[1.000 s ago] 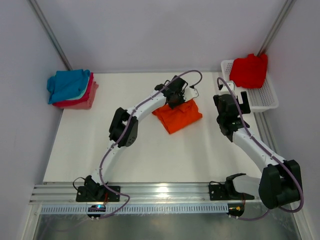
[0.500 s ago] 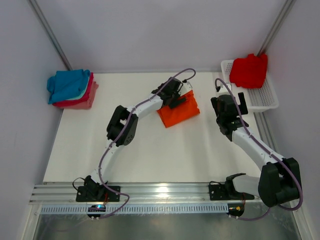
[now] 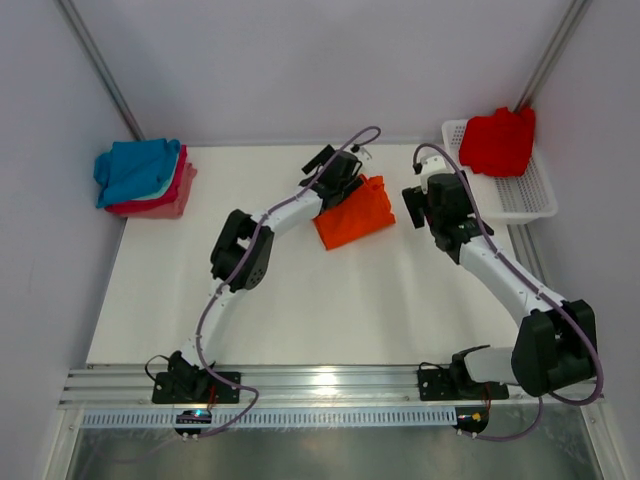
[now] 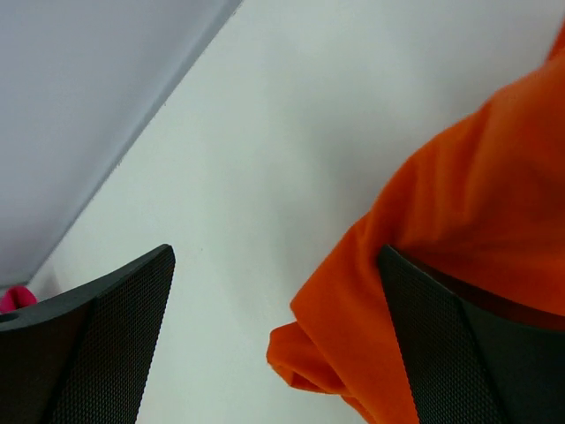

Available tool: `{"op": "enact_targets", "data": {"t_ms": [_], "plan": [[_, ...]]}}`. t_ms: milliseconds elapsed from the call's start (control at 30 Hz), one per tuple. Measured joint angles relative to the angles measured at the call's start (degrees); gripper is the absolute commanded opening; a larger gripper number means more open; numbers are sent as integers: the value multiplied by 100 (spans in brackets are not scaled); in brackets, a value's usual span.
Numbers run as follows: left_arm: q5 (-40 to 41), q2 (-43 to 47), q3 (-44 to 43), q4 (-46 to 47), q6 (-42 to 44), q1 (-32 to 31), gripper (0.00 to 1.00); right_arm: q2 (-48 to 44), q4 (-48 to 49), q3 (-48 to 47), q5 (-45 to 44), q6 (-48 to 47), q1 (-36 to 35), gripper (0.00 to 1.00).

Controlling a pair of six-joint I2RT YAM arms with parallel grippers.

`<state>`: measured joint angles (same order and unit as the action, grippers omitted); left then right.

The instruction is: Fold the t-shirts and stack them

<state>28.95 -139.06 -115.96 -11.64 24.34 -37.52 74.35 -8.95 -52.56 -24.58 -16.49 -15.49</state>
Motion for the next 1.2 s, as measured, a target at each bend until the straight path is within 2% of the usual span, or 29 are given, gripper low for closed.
{"op": "enact_targets", "data": {"t_ms": [133, 300, 400, 500, 633, 733, 1000, 1200], "plan": [[-96, 234, -17, -319, -619, 330, 99, 350, -111, -564, 236, 15, -72, 99], [-798, 894, -13, -1023, -1523, 1051, 99, 695, -127, -981, 479, 13, -179, 99], [-1707, 1493, 149, -1408, -1989, 1464, 99, 1198, -136, -1355, 697, 13, -284, 99], [-3132, 2238, 570, -1786, -2218, 1700, 99, 1827, -157, -1818, 957, 11, -385, 99], [-4642, 2920, 1064, -2190, -2221, 1655, 99, 2750, -262, -2636, 1178, -11, -472, 99], [-5396, 3034, 1244, -2553, -2094, 1569, 99, 3449, -273, -3311, 1182, -20, -507, 99], [-6264, 3003, 1631, -3136, -1858, 1554, 99, 4815, -254, -4507, 870, -50, -509, 100], [-6642, 2896, 1698, -3351, -1661, 1552, 99, 5370, -264, -5082, 413, -149, -546, 99]]}}
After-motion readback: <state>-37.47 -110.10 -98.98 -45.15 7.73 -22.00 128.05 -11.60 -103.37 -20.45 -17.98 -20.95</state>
